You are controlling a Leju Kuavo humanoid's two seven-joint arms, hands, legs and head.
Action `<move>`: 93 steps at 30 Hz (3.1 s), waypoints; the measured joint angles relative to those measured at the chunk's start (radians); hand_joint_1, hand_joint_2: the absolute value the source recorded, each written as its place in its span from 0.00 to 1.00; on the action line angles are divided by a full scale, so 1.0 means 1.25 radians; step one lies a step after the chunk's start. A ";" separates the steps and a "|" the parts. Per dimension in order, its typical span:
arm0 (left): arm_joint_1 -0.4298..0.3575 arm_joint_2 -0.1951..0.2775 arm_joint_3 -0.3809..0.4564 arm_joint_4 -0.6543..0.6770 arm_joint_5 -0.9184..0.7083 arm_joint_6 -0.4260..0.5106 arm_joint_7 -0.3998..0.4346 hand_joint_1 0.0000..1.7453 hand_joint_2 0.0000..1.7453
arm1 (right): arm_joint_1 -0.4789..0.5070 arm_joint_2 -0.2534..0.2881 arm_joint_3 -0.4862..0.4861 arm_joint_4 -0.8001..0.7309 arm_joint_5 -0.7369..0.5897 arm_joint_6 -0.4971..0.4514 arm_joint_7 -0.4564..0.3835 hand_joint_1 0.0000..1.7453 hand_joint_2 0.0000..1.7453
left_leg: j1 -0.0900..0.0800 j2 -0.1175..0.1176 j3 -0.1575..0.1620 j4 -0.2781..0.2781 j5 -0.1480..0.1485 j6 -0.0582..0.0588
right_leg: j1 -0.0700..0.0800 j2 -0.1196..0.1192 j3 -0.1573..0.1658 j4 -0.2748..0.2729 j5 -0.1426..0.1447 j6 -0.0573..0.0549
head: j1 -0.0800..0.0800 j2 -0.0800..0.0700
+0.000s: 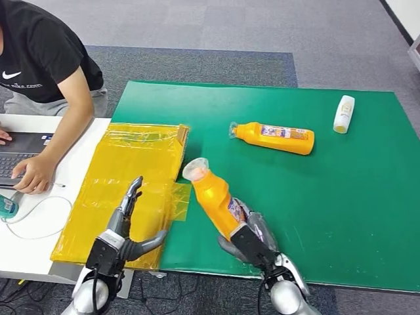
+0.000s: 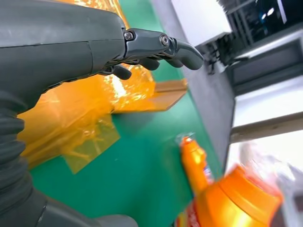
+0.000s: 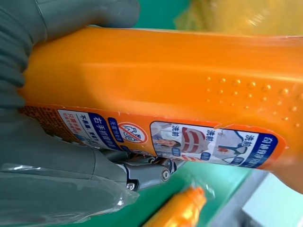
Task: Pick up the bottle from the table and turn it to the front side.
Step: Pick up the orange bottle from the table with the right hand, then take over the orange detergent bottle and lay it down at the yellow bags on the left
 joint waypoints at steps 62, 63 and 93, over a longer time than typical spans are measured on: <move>-0.226 -0.018 -0.116 0.105 0.585 -0.336 0.193 0.00 1.00 | -0.014 0.020 0.062 -0.047 -0.134 -0.024 -0.117 1.00 1.00 | 0.000 0.000 -0.003 0.000 0.000 0.000 | 0.000 0.000 -0.004 0.000 0.000 0.000 | 0.000 0.000; -0.228 -0.017 -0.120 0.106 0.599 -0.347 0.201 0.00 1.00 | -0.014 0.020 0.063 -0.047 -0.137 -0.022 -0.117 1.00 1.00 | 0.000 0.000 -0.004 0.000 0.000 0.000 | 0.000 0.000 -0.004 0.000 0.000 0.000 | 0.000 0.000; -0.264 0.009 -0.204 0.114 0.619 -0.391 0.226 0.00 1.00 | -0.026 0.020 0.068 0.007 -0.093 -0.076 -0.107 1.00 1.00 | 0.000 0.000 -0.004 0.000 0.000 0.000 | 0.000 0.000 -0.004 0.000 0.000 0.000 | 0.000 0.000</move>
